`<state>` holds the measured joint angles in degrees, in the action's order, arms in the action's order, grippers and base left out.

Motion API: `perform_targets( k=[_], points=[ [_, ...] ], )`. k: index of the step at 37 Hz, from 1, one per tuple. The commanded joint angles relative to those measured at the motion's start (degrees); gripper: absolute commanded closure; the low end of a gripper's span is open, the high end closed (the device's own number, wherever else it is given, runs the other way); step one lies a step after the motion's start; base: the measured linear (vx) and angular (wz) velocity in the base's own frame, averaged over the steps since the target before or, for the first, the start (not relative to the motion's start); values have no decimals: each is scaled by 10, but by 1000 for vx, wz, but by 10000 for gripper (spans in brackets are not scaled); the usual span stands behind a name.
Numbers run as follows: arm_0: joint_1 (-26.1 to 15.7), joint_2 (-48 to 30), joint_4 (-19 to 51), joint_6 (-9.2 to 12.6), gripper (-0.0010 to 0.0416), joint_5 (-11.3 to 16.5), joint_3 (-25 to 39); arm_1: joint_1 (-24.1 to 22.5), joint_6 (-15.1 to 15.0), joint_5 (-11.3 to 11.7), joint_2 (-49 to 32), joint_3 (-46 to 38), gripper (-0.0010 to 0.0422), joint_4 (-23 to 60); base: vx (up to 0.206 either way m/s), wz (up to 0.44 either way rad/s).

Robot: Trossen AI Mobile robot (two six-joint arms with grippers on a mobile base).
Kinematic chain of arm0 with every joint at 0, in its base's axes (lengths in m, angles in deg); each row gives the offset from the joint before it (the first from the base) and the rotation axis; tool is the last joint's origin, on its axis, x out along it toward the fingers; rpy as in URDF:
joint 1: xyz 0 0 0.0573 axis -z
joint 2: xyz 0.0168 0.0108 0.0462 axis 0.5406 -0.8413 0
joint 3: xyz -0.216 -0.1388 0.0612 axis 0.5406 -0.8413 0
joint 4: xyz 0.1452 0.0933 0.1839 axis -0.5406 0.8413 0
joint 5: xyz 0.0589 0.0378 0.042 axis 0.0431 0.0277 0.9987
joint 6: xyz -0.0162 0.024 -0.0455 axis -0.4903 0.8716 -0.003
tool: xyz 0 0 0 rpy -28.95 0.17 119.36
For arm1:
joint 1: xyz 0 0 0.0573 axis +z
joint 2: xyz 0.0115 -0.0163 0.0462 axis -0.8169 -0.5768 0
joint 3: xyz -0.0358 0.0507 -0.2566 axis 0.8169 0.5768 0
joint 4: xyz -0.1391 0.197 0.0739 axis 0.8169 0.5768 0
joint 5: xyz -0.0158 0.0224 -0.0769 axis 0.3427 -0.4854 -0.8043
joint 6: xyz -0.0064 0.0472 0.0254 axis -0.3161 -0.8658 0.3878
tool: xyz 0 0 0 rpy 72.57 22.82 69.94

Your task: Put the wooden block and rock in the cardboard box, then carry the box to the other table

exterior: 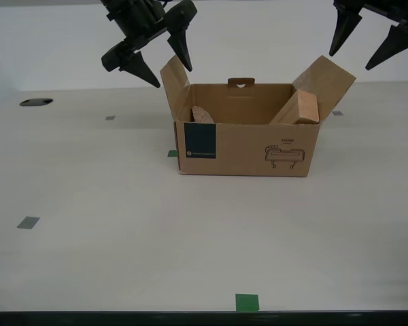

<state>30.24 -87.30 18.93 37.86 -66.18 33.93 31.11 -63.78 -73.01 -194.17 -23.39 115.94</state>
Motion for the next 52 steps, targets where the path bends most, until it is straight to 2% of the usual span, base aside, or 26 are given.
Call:
perform_targets(
  k=[1, 4, 14, 21, 46, 52],
  points=[
    [0, -22, -20, -2, 56, 38, 0, -1, 1, -3, -1, 0, 64, -13, 0, 0],
    [-2, -39, -41, -1, 58, 50, 0, -1, 8, -3, -1, 0, 64, -37, 0, 0],
    [-13, -99, -67, -5, 75, 59, 0, -2, 16, 5, -15, 4, 64, -45, 0, 0],
    [-24, -115, -95, -1, 102, 94, 1, -5, 17, 5, -47, 4, 64, -51, 0, 0],
    [-36, -114, -132, 6, 215, 94, 1, -9, 17, 5, -52, 2, 66, -78, 0, 0],
    [-43, -115, -132, 14, 253, 95, 1, -10, 17, 5, -52, 2, 116, -79, 0, 0]
  ],
)
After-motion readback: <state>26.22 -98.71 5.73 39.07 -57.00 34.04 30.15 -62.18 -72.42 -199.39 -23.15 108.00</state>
